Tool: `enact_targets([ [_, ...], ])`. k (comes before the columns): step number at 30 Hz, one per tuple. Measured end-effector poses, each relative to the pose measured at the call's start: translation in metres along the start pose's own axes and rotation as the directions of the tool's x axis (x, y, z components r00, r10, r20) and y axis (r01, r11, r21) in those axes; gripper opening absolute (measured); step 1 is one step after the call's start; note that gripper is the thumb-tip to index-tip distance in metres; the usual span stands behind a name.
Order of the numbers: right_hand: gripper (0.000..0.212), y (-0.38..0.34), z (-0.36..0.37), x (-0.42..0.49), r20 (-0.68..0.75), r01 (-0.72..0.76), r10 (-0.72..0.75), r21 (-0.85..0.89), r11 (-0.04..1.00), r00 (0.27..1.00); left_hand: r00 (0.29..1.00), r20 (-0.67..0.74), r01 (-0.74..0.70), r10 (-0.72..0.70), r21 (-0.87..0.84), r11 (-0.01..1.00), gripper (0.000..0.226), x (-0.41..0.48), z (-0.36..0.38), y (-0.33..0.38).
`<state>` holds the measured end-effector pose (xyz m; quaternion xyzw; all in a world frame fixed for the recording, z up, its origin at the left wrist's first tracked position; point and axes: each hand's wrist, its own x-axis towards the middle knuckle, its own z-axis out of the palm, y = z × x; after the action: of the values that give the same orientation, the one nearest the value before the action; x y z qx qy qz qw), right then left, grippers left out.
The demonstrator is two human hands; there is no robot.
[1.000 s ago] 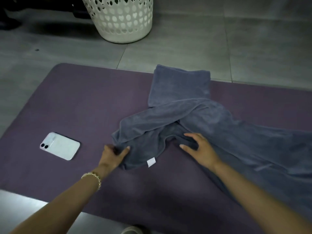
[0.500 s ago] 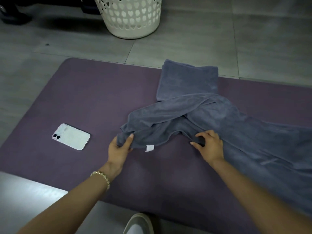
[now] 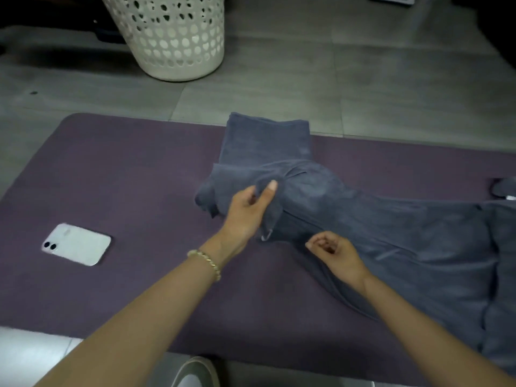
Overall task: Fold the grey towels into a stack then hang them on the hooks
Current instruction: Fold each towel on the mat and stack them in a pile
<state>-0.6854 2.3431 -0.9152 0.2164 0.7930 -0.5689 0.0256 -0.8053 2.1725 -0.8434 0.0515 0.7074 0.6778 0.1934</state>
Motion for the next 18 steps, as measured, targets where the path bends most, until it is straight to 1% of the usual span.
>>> enact_targets([
  [3, 0.002, 0.027, -0.037, -0.009, -0.125, -0.073, 0.071, -0.009, 0.997, 0.990, 0.999, 0.045, -0.010, 0.009, 0.037, 0.999, 0.053, -0.008, 0.064, -0.009],
  [6, 0.006, 0.059, -0.077, -0.024, -0.202, -0.134, 0.132, 0.004, 0.991, 0.970, 0.992, 0.119, -0.041, 0.031, 0.080, 0.996, 0.050, -0.017, 0.111, -0.023],
  [9, 0.015, 0.078, -0.114, -0.043, -0.258, -0.142, 0.138, 0.003, 0.990, 0.956, 0.974, 0.210, -0.115, 0.089, 0.113, 0.987, 0.052, -0.023, 0.153, -0.027],
  [11, 0.013, 0.087, -0.139, -0.056, -0.332, -0.139, 0.130, -0.003, 0.990, 0.934, 0.954, 0.270, -0.160, 0.128, 0.102, 0.982, 0.052, -0.030, 0.184, -0.024],
  [15, 0.012, 0.109, -0.188, -0.088, -0.500, -0.137, 0.124, 0.010, 0.991, 0.857, 0.916, 0.383, -0.166, 0.120, 0.089, 0.982, 0.053, -0.047, 0.248, -0.026],
  [17, 0.013, 0.121, -0.211, -0.106, -0.595, -0.134, 0.112, 0.006, 0.991, 0.796, 0.906, 0.411, -0.159, 0.101, 0.109, 0.981, 0.052, -0.055, 0.274, -0.037],
  [18, 0.014, 0.128, -0.221, -0.116, -0.649, -0.141, 0.111, 0.005, 0.990, 0.753, 0.903, 0.420, -0.155, 0.088, 0.128, 0.980, 0.052, -0.059, 0.284, -0.044],
])
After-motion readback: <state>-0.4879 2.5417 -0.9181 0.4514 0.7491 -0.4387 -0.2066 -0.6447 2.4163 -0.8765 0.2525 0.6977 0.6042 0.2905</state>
